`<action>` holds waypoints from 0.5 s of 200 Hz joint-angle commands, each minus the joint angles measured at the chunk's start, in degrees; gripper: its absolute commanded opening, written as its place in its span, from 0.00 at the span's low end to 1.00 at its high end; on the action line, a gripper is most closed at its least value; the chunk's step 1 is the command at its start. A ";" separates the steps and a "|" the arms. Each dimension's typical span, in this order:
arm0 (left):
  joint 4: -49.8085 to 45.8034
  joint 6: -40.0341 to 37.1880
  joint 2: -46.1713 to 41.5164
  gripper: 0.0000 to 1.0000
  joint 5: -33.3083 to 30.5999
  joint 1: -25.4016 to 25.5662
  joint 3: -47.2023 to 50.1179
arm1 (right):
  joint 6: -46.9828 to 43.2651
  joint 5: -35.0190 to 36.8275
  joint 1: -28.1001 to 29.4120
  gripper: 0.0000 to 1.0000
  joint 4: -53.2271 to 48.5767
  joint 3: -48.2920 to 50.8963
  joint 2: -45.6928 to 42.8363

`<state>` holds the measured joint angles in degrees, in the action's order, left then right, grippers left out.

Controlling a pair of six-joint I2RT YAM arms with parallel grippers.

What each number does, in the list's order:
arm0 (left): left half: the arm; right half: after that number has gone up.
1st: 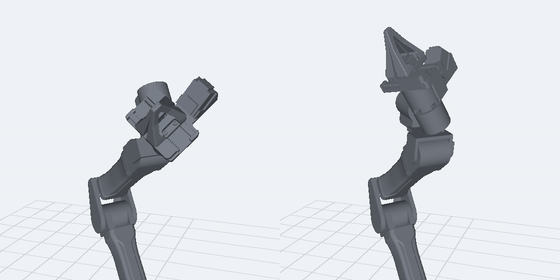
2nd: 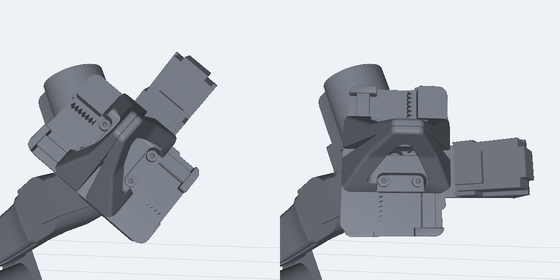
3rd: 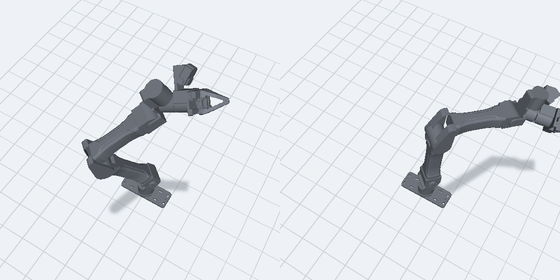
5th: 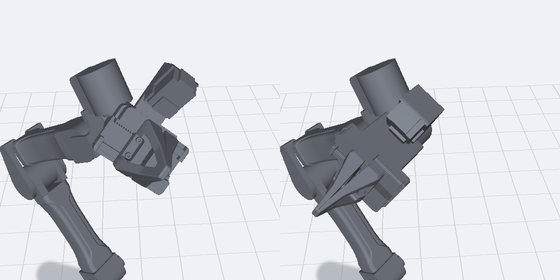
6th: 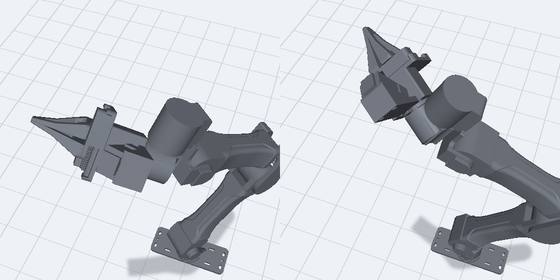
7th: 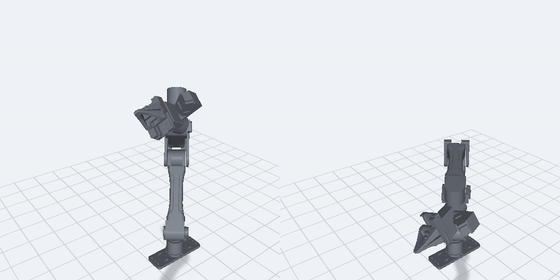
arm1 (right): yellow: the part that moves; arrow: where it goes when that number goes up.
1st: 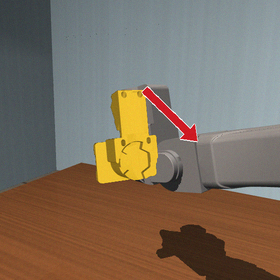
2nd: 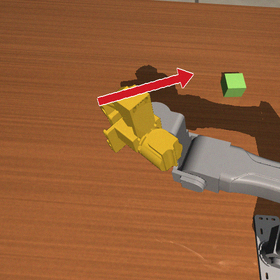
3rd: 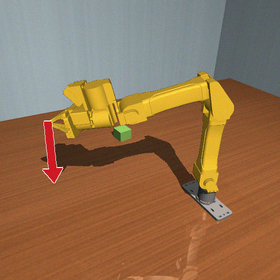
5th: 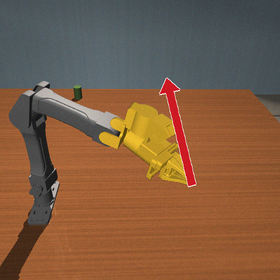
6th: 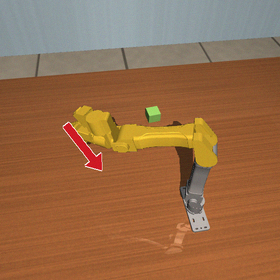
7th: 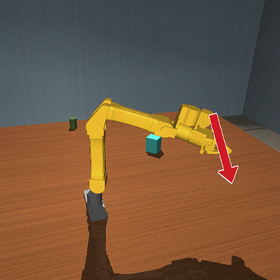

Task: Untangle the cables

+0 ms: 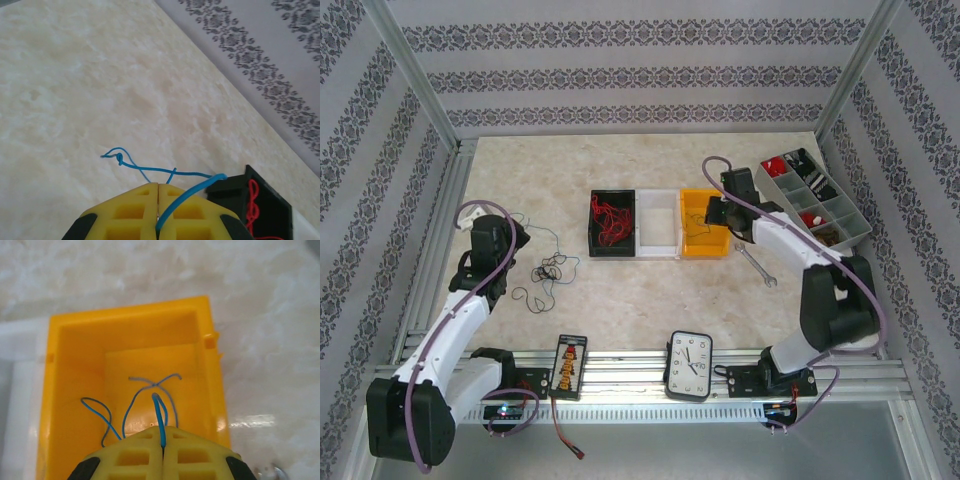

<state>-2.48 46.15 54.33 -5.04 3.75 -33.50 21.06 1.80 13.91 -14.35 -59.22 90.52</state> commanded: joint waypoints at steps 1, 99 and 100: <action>3.96 -3.45 0.65 0.00 2.32 0.50 -3.63 | 1.06 -1.87 0.68 0.17 -0.38 -2.68 2.39; 9.97 -12.09 -0.26 0.00 33.01 0.56 -13.13 | -0.80 -15.89 7.75 0.52 8.80 1.84 -12.58; 9.96 -12.11 -0.27 0.00 33.44 0.56 -13.19 | -0.87 -16.36 7.99 0.52 9.07 1.92 -12.66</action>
<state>3.31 37.89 56.14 15.03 3.77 -43.05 21.76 -2.90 17.63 -11.05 -59.55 80.88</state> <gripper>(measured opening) 0.056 0.528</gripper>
